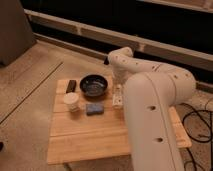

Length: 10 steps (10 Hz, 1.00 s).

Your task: Place the bottle in the ceramic bowl

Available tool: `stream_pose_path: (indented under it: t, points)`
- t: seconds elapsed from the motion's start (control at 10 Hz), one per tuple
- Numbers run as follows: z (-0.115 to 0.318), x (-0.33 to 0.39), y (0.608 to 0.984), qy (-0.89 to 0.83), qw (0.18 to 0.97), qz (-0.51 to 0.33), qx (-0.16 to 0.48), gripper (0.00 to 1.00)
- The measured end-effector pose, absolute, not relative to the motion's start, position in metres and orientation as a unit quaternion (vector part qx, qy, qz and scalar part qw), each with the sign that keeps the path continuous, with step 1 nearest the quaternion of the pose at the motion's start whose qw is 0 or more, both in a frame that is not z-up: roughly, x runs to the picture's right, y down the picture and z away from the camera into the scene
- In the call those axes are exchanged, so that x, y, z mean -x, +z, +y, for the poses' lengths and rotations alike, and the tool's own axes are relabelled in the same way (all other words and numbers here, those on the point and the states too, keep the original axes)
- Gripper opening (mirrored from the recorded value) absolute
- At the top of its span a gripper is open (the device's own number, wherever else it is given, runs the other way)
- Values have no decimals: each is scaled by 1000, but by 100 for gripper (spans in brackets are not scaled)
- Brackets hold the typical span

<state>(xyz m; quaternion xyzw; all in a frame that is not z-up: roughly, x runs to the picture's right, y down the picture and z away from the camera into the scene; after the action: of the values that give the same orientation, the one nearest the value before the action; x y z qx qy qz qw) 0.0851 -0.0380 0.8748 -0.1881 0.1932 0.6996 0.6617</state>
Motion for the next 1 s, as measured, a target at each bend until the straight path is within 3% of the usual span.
stream_pose_path:
  t: [0.4,1.0]
  points:
    - [-91,-60,823,708,685,98,137,0]
    - [-96,-58,840,710,680,111,145,0]
